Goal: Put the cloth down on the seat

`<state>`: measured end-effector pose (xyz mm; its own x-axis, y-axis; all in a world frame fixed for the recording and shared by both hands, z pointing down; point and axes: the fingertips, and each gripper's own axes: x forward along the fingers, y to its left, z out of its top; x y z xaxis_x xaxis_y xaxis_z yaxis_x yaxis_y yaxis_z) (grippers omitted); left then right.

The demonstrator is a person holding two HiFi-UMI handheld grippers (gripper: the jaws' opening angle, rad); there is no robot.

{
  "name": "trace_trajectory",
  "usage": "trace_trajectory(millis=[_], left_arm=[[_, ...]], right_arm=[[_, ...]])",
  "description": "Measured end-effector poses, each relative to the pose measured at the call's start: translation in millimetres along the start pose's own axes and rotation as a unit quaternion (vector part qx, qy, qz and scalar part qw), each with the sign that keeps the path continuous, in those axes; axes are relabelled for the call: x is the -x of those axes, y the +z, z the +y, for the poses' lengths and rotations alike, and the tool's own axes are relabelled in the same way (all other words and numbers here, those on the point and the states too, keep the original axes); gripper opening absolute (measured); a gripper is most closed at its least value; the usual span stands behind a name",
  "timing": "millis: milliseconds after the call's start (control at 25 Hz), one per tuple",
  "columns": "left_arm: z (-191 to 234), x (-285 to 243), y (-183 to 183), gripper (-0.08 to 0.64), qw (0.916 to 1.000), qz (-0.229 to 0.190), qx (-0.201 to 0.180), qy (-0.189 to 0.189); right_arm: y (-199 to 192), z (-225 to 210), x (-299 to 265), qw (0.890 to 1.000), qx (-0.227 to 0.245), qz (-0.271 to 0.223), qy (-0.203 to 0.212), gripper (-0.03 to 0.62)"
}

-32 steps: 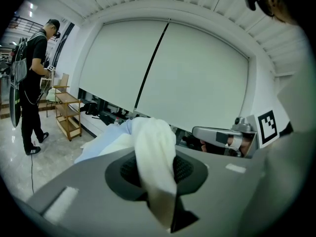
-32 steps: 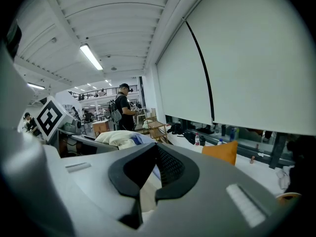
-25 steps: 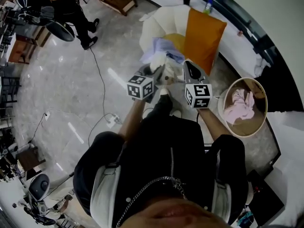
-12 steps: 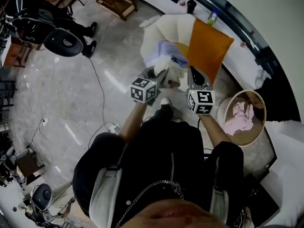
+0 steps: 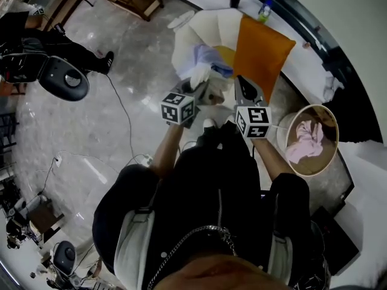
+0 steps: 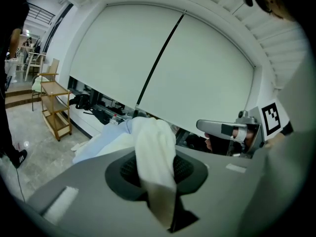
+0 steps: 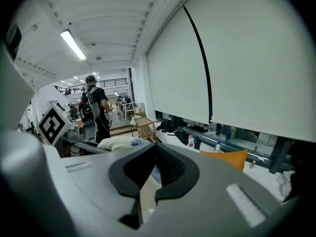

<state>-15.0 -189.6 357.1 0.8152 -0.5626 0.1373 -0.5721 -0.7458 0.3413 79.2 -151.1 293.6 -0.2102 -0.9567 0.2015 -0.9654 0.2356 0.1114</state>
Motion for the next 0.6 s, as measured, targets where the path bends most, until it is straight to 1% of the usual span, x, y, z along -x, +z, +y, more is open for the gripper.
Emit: trace_trajectory(millis=[280, 440, 600], left_arm=[[1, -28, 11, 0.095, 1.0000, 0.002, 0.001, 0.005], [5, -42, 19, 0.095, 0.9998, 0.007, 0.003, 0.018], [6, -54, 30, 0.095, 0.9994, 0.003, 0.003, 0.035]], right_arm=[[3, -27, -23, 1.000, -0.012, 0.002, 0.012, 0.002], [9, -41, -38, 1.000, -0.017, 0.002, 0.026, 0.002], [17, -57, -50, 0.999, -0.015, 0.000, 0.044, 0.002]])
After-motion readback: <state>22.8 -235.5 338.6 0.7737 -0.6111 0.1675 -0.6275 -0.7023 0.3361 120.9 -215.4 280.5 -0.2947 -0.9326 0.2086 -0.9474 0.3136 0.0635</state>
